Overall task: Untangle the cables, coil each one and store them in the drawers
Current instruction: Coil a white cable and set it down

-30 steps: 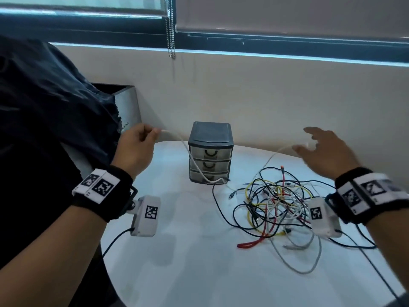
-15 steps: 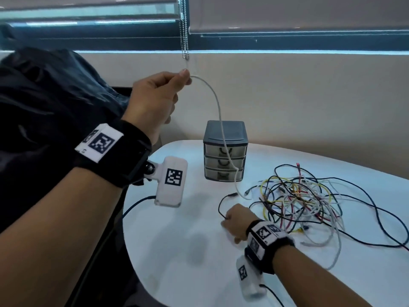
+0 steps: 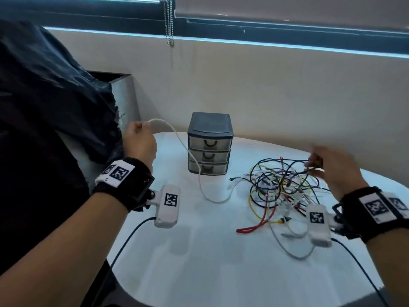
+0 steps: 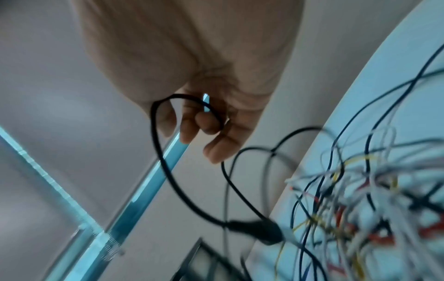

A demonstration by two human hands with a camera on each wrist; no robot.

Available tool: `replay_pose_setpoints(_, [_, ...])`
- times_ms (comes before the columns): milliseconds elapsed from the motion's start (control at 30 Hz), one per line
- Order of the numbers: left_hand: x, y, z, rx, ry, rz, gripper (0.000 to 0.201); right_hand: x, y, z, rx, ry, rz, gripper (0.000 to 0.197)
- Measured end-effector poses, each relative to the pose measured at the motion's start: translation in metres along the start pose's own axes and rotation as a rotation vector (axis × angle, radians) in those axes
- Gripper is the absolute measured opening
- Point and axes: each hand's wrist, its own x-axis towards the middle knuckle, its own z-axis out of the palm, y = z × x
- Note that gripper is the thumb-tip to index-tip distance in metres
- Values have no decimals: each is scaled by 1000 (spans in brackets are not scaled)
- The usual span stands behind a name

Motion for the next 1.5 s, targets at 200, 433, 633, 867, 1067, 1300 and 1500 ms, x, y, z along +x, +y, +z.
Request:
replay_pose_setpoints(200, [-31,-6,6,-69,-311,-115,20,-1,13,-17,-1057,-158,-17,43])
replay_pose_setpoints(433, [-90,-25,30,100,-723,16,21,-81,16,75,-754,-225,-663,46])
replay_pose_setpoints(633, [-92,-86,29,109,-672,43,23,-93,81,111,-409,-525,-376,18])
replay_pose_setpoints(867, [-87,-96,34,74,-714,-270,44,-92,86,149,-153,-334,-269,25])
replay_pose_setpoints(1067, [-79,-76,11,-475,-736,-507,27,-84,73,163,67,-250,-251,14])
replay_pose_setpoints(1300, [-57,-74,16,-734,-695,-360,28,-107,91,172,-300,-421,-372,22])
replay_pose_setpoints(1500, [-67,-102,35,-403,-604,-168,29,-97,96,151,-537,-717,-333,19])
